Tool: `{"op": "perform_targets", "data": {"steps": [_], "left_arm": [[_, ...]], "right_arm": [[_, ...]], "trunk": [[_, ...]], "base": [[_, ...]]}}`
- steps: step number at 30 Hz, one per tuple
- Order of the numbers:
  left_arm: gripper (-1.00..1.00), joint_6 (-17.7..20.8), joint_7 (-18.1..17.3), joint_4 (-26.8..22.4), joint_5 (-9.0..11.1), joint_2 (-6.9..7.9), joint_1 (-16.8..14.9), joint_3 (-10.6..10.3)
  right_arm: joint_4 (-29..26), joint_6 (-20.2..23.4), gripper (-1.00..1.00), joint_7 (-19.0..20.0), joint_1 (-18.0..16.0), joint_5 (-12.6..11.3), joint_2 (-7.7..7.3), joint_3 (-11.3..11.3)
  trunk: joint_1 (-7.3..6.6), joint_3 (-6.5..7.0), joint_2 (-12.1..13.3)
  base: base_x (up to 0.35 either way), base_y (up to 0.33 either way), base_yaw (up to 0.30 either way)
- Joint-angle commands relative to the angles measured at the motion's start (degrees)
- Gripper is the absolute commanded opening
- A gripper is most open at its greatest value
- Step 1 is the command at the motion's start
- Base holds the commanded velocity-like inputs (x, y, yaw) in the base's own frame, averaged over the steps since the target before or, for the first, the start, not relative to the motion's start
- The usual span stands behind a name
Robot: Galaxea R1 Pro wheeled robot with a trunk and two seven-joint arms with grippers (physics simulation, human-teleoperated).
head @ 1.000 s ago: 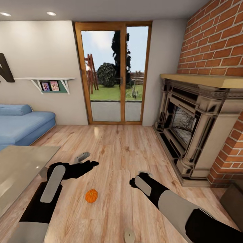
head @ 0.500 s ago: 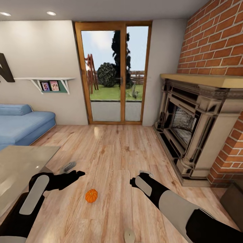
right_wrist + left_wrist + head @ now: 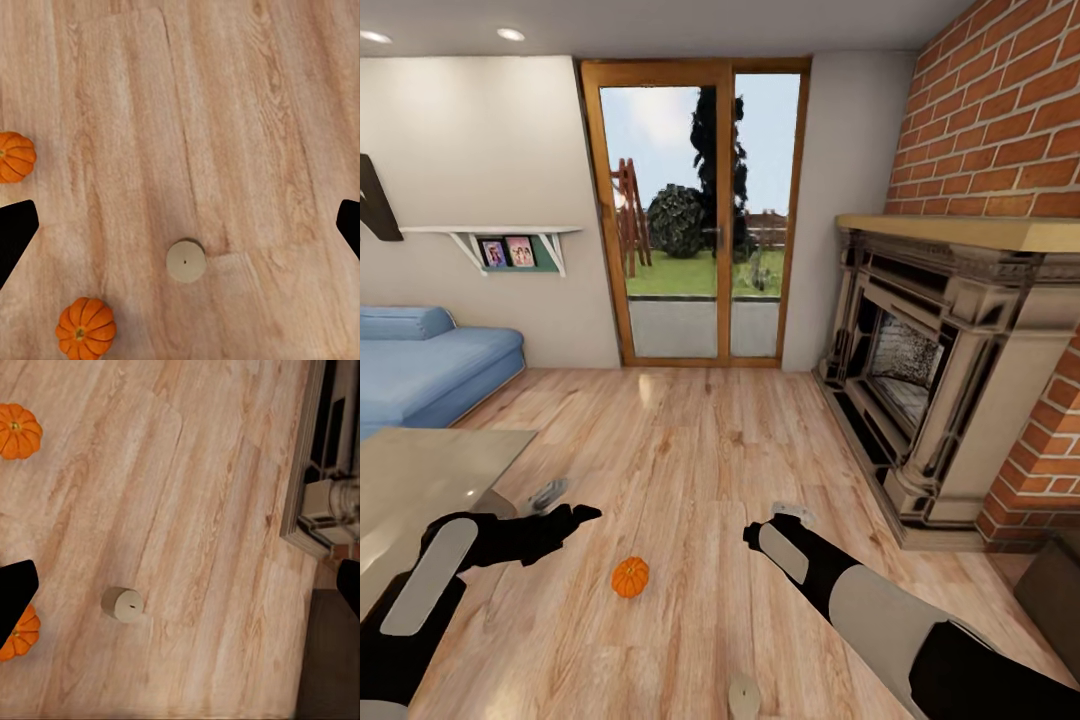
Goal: Place each of the two pumpkins and all three candles from the living room inside a cabinet in the living room (use any cabinet), then make sure every cabinet is closed, and position the cauldron so it is next to a table in the living room.
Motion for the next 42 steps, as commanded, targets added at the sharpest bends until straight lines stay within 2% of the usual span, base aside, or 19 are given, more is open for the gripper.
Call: {"op": "perform_targets", "data": {"steps": [1,2,3,4,7,9,12,18,22,26,33,35,39,42], "left_arm": [[1.00,0.1,0.6,0.2,2.0,0.35,0.0,0.0],[1.00,0.2,0.5,1.0,6.1,1.25,0.0,-0.2],[1.00,0.2,0.5,1.7,8.8,1.88,0.0,-0.4],[1.00,0.2,0.5,2.0,10.1,2.20,0.0,-0.4],[1.00,0.3,0.4,3.7,17.6,3.73,0.0,-1.7],[1.00,0.3,0.4,4.0,20.7,4.05,0.0,-2.2],[1.00,0.4,0.4,4.2,23.6,4.21,0.0,-2.5],[1.00,0.5,0.4,5.1,27.1,4.38,0.5,-2.7],[1.00,0.5,0.4,5.3,30.1,5.76,0.9,-3.5],[1.00,0.5,0.4,5.3,32.3,6.20,1.1,-4.0],[1.00,0.5,0.4,5.4,32.8,6.24,1.3,-4.2],[1.00,0.4,0.4,5.4,32.9,6.21,1.3,-5.1],[1.00,0.4,0.4,5.4,32.9,6.20,1.3,-6.2],[1.00,0.4,0.4,5.4,32.9,6.20,1.3,-6.4]], "right_arm": [[-0.1,0.2,1.00,-0.3,-0.1,-0.2,-0.03,0.4],[0.0,0.2,1.00,-0.1,-0.1,-0.2,0.02,0.4],[0.1,0.3,1.00,0.2,-0.1,-0.2,0.04,0.5],[0.2,0.4,1.00,0.4,-0.1,-0.2,0.04,0.5],[0.3,0.8,1.00,2.2,-0.1,-0.3,0.12,0.5],[0.4,1.4,1.00,3.0,-0.1,-0.3,0.19,0.4],[0.5,2.6,1.00,3.4,-0.1,-0.3,0.21,0.4],[0.4,3.0,1.00,3.5,-0.1,-0.3,-0.08,0.4],[0.4,2.8,1.00,3.4,-0.1,-0.3,-0.13,0.4],[0.5,2.4,1.00,3.4,0.1,-0.3,-0.01,0.4],[0.7,1.3,1.00,3.5,2.5,-0.4,0.08,0.3],[1.0,-0.1,1.00,3.4,3.5,-0.4,0.13,0.3],[7.3,-4.6,1.00,3.9,3.9,-0.4,0.28,0.3],[12.2,-7.8,1.00,5.7,3.9,-0.3,0.32,0.4]], "trunk": [[0.23,-0.25,-0.5],[0.45,-0.43,-0.9],[0.67,-0.61,-1.3],[0.89,-0.79,-1.7],[1.54,-1.33,-2.9],[1.98,-1.68,-3.7],[2.64,-2.22,-4.9],[3.96,-3.30,-7.3],[4.84,-4.02,-8.9],[5.72,-4.74,-10.5],[7.26,-5.99,-13.3],[7.69,-6.35,-14.1],[8.57,-7.07,-15.7],[9.23,-7.61,-16.9]], "base": [[0.000,0.000,0.000],[0.000,0.000,0.000],[0.000,0.000,0.000],[0.000,0.000,0.000],[0.000,0.000,0.000],[0.000,0.000,0.000],[0.000,0.000,0.000],[0.000,0.000,0.000],[0.000,0.000,0.000],[0.000,0.000,0.000],[0.000,0.000,0.000],[0.000,0.000,0.000],[0.000,0.000,0.000],[0.000,0.000,0.000]]}}
